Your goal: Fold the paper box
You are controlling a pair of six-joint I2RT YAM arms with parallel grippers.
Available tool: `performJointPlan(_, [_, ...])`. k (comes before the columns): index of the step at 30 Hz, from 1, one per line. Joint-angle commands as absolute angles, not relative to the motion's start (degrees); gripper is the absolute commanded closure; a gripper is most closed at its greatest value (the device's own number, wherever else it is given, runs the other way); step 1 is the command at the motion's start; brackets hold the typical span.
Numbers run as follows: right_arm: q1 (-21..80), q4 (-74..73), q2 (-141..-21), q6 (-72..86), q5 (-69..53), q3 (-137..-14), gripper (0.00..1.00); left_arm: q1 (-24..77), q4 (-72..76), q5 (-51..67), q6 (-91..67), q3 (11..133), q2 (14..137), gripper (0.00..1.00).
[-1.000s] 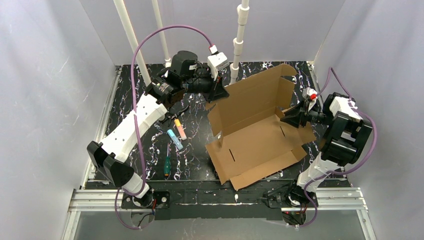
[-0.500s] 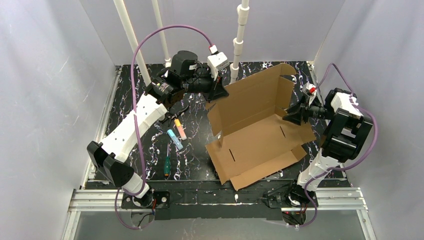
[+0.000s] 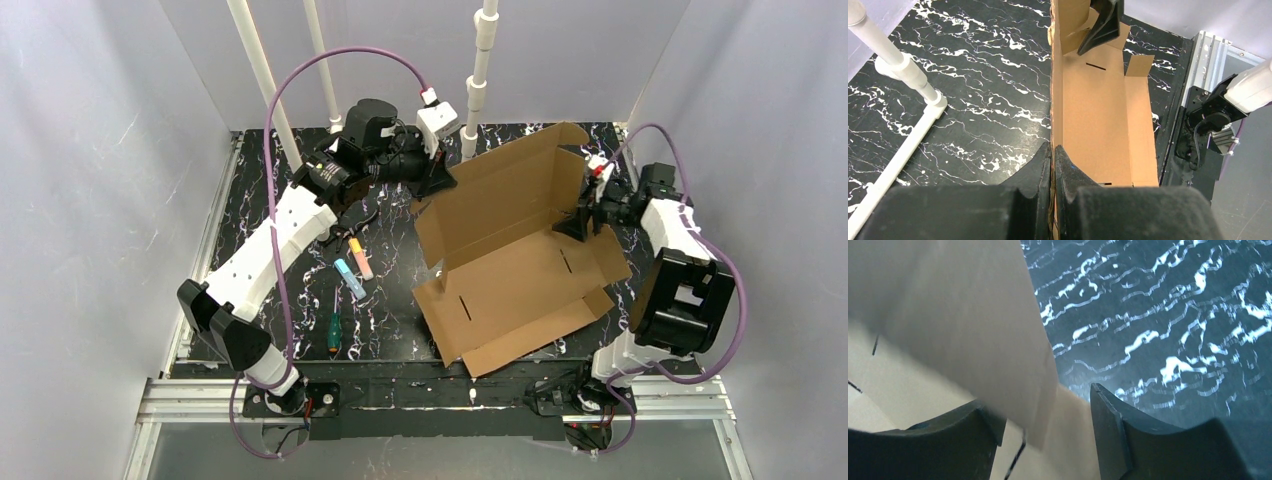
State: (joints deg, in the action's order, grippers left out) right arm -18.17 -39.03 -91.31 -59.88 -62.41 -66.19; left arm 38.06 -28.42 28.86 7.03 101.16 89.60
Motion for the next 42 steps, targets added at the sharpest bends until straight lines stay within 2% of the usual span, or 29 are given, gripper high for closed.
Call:
performJointPlan(1, [-12.9,-19.9,-87.0,-46.2,-59.2,-61.3,0.34,38.2,-27.6,28.2,8.2,104.2,89.3,1.00])
performJointPlan(4, [-12.5,-4.3,-83.3,-35.2,-56.7,-55.5,0.36,38.1,-27.5,27.7,8.1,104.4,88.9,1.00])
performJointPlan(7, [-12.5,2.9,-81.4,-30.6,-56.1,-52.8,0.40,38.0,-27.4,27.0,8.3,104.4,88.6,1.00])
performJointPlan(12, [-12.6,5.1,-81.2,-29.7,-56.5,-51.8,0.43,37.2,-27.0,26.6,8.0,103.7,87.7,1.00])
performJointPlan(16, [-12.7,7.0,-81.7,-29.2,-58.2,-50.9,0.53,36.4,-26.3,26.7,7.2,102.3,86.7,1.00])
performJointPlan(23, [-12.8,8.1,-82.3,-30.6,-58.9,-49.4,0.54,34.6,-24.3,28.5,4.9,100.0,85.1,1.00])
performJointPlan(24, [-12.7,8.3,-82.4,-30.8,-59.1,-49.3,0.57,34.6,-24.1,28.8,4.7,100.0,85.1,1.00])
performJointPlan(28, [-12.7,9.5,-83.0,-31.4,-61.3,-49.0,0.80,34.4,-24.0,29.6,4.1,99.8,85.4,1.00])
performJointPlan(32, [-12.6,11.2,-83.3,-31.8,-63.0,-48.5,0.99,34.2,-23.7,30.4,3.2,99.5,85.4,1.00])
performJointPlan(36, [-12.4,15.7,-83.4,-31.0,-64.1,-47.2,0.99,33.2,-23.6,31.1,2.0,100.2,85.1,1.00])
performJointPlan(42, [-9.1,41.1,-85.7,-12.5,-60.7,-44.5,0.99,30.9,-25.1,30.7,2.3,104.2,84.0,1.00])
